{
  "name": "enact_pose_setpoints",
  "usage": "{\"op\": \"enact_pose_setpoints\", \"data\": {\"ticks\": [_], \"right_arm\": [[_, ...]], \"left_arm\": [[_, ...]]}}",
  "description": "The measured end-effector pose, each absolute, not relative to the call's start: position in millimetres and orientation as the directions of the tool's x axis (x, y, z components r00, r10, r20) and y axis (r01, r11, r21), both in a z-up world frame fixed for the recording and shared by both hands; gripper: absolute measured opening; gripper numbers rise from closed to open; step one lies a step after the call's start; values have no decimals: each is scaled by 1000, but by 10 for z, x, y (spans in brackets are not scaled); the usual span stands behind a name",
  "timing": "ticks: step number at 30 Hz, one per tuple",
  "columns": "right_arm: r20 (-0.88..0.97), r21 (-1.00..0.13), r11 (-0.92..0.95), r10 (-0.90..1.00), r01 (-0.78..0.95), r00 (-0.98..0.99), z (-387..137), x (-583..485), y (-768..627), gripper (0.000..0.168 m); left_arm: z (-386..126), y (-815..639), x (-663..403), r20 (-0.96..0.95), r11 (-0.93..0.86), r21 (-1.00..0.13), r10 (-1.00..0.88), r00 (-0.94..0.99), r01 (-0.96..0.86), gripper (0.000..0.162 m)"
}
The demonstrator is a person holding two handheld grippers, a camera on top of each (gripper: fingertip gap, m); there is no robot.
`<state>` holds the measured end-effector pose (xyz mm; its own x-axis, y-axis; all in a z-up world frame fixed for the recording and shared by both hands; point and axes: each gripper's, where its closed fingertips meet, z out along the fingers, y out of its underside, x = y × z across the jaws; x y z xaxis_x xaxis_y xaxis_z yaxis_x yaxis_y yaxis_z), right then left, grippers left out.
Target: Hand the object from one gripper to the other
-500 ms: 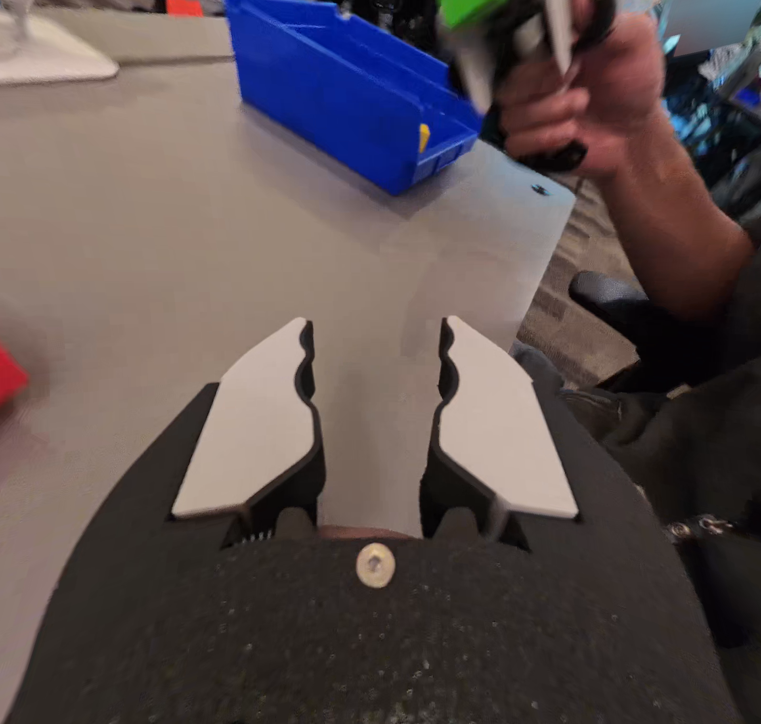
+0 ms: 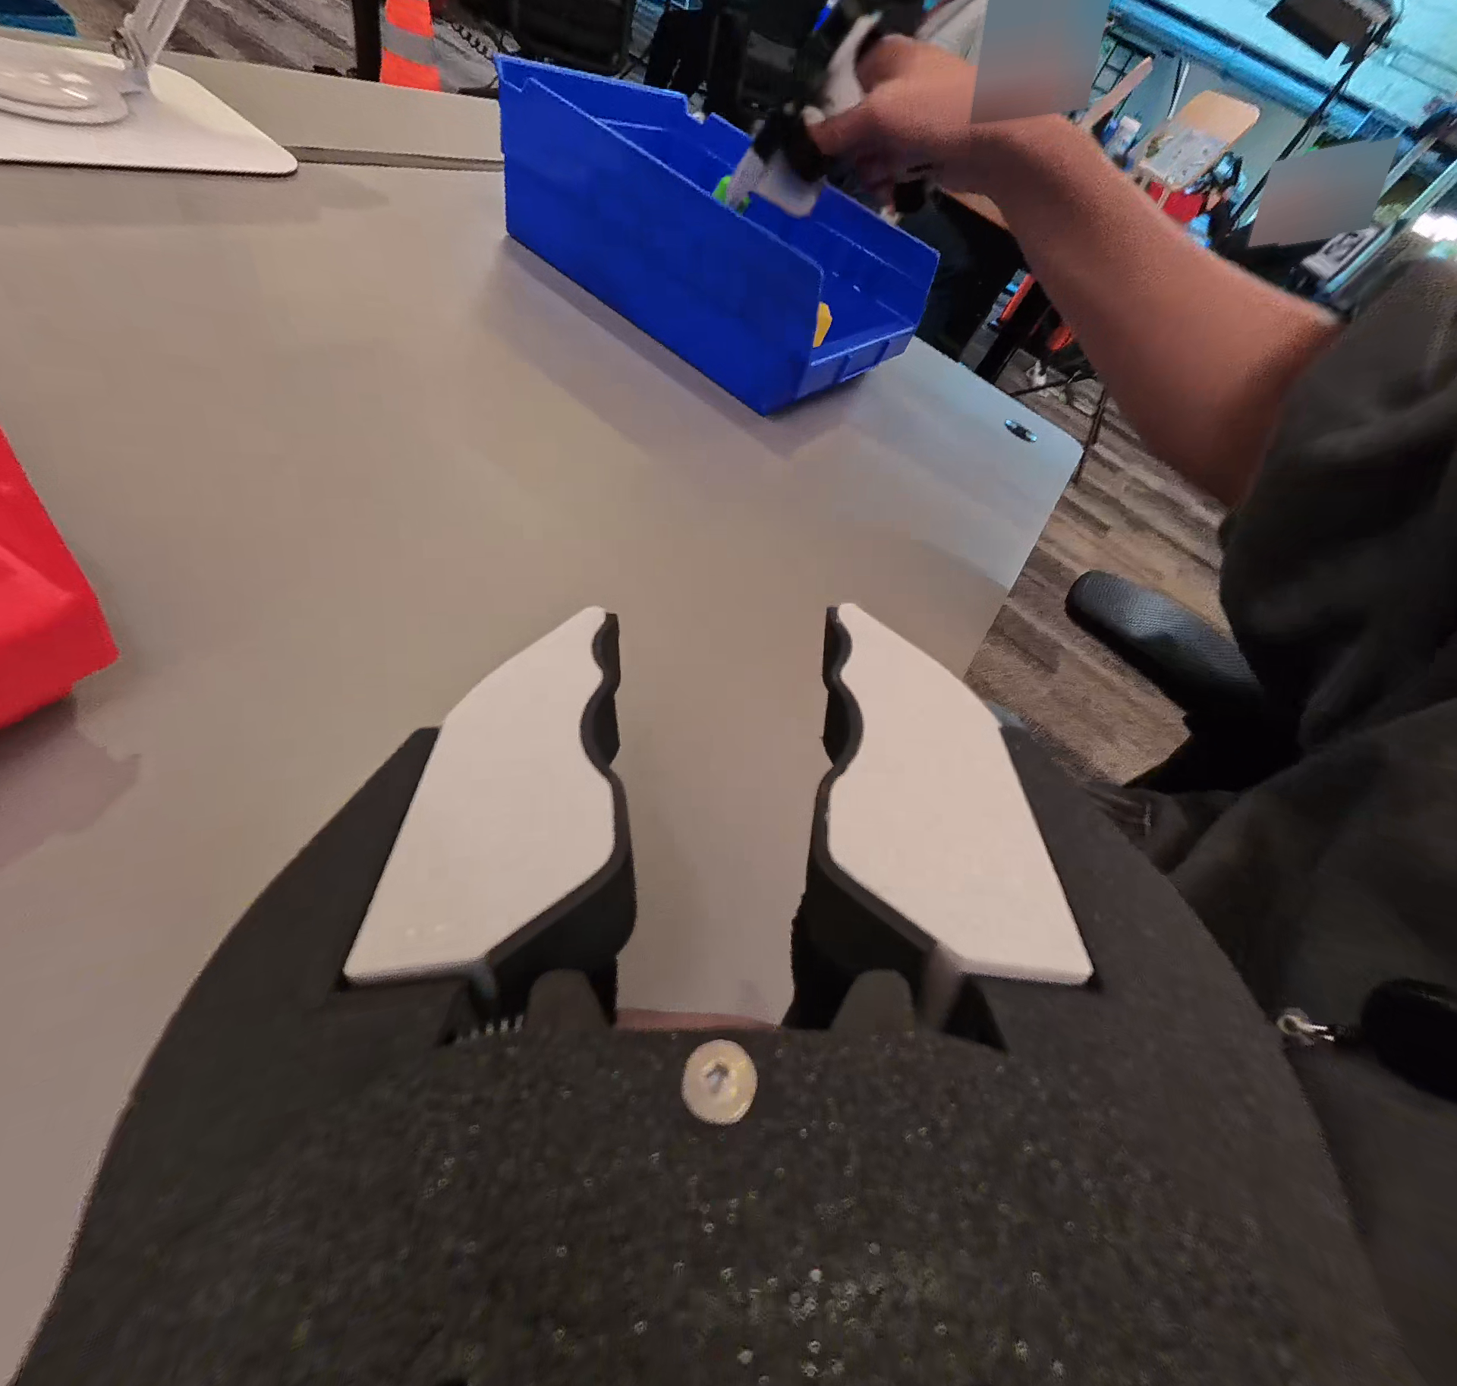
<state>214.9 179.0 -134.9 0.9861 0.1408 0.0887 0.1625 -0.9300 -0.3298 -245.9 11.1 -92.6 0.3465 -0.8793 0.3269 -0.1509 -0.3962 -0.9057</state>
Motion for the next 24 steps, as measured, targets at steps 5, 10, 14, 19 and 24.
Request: {"op": "enact_pose_setpoints", "data": {"ticks": [5,10,14,19,24], "right_arm": [[53,-231,-962,134,143,989,-1759,2081,2072,28],[136,-184,-965,164,188,977,-1876,2053,2173,28],[251,-292,-930,152,225,956,-1440,2099,2135,48],[40,-749,-646,181,149,983,-493,1341,1534,44],[-356,-885,-451,502,-112,788,-619,-82,323,39]], "left_arm": [[-937,91,-2460,251,-336,-922,-897,363,-192,49],[-954,115,-2485,273,-358,-915,-889,368,-185,50],[-957,156,-2550,277,-366,-914,-879,389,-175,52],[-990,264,-2666,248,-365,-912,-854,457,-189,54],[-1053,438,-2796,220,-390,-895,-807,547,-215,56]]}}
